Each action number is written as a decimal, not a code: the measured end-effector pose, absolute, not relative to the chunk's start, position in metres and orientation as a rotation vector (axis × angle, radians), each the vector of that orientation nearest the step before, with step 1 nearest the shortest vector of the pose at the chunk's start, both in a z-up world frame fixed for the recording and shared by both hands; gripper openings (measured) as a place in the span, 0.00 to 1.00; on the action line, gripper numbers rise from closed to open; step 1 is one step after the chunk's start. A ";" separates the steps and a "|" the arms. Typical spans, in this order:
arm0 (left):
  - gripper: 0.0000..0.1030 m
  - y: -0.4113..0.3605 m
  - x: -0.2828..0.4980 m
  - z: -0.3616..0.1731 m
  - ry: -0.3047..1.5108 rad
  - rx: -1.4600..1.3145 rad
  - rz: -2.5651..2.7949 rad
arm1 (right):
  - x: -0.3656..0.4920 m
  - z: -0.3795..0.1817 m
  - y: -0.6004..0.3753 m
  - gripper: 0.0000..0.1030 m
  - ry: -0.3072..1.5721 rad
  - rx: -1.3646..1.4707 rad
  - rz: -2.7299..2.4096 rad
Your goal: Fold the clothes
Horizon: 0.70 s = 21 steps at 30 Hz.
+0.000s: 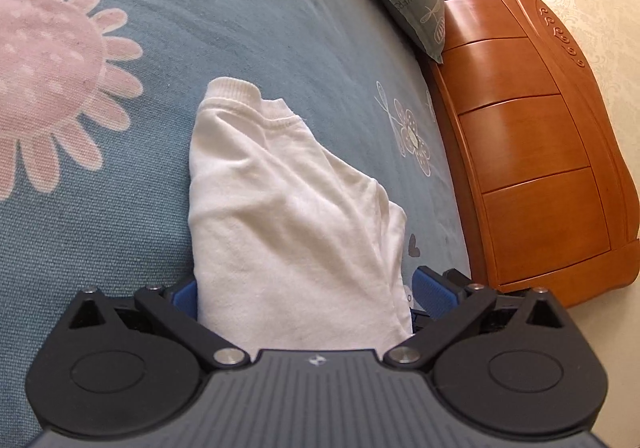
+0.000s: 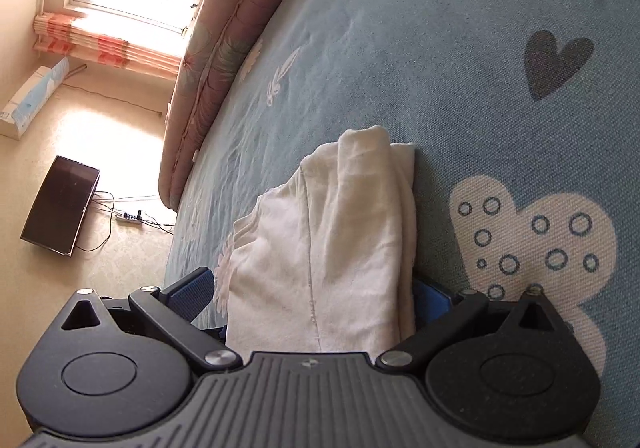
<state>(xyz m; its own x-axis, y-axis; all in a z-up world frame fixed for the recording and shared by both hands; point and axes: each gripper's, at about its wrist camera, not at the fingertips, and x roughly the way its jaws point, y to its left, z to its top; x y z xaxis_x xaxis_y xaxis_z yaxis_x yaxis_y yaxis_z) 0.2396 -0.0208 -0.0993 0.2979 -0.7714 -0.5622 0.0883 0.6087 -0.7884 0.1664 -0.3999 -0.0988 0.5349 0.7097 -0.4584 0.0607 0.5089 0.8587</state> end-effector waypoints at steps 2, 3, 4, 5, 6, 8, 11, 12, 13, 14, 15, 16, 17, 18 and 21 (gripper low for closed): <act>0.99 -0.017 0.233 -0.100 1.141 -0.741 -0.650 | 0.166 -0.098 -0.396 1.00 0.948 0.961 0.478; 0.99 -0.014 0.227 -0.101 1.145 -0.750 -0.645 | 0.166 -0.098 -0.394 1.00 0.951 0.955 0.481; 0.99 -0.011 0.221 -0.102 1.149 -0.760 -0.639 | 0.166 -0.098 -0.392 1.00 0.954 0.949 0.485; 0.99 -0.008 0.216 -0.103 1.153 -0.769 -0.633 | 0.165 -0.097 -0.391 1.00 0.957 0.944 0.489; 0.99 -0.006 0.210 -0.103 1.154 -0.768 -0.638 | 0.158 -0.097 -0.391 1.00 0.962 0.945 0.494; 0.99 -0.004 0.202 -0.104 1.159 -0.764 -0.657 | 0.143 -0.096 -0.392 1.00 0.970 0.949 0.503; 0.99 -0.005 0.208 -0.107 1.153 -0.762 -0.691 | 0.136 -0.100 -0.393 1.00 0.955 0.972 0.519; 0.99 -0.007 0.215 -0.107 1.154 -0.763 -0.696 | 0.139 -0.101 -0.394 1.00 0.956 0.988 0.518; 0.99 -0.012 0.223 -0.106 1.149 -0.755 -0.700 | 0.144 -0.102 -0.394 1.00 0.960 1.002 0.516; 0.99 -0.016 0.230 -0.105 1.143 -0.746 -0.704 | 0.151 -0.102 -0.393 1.00 0.963 1.005 0.516; 0.99 -0.021 0.238 -0.104 1.138 -0.737 -0.708 | 0.157 -0.102 -0.392 1.00 0.961 1.000 0.520; 0.99 -0.025 0.245 -0.105 1.143 -0.748 -0.704 | 0.165 -0.102 -0.389 1.00 0.957 0.987 0.522; 0.99 -0.028 0.249 -0.105 1.148 -0.749 -0.700 | 0.172 -0.101 -0.386 1.00 0.953 0.973 0.525; 0.99 -0.031 0.253 -0.105 1.153 -0.750 -0.696 | 0.178 -0.101 -0.383 1.00 0.953 0.957 0.527; 0.99 -0.028 0.243 -0.104 1.160 -0.744 -0.710 | 0.181 -0.098 -0.378 1.00 0.972 0.932 0.523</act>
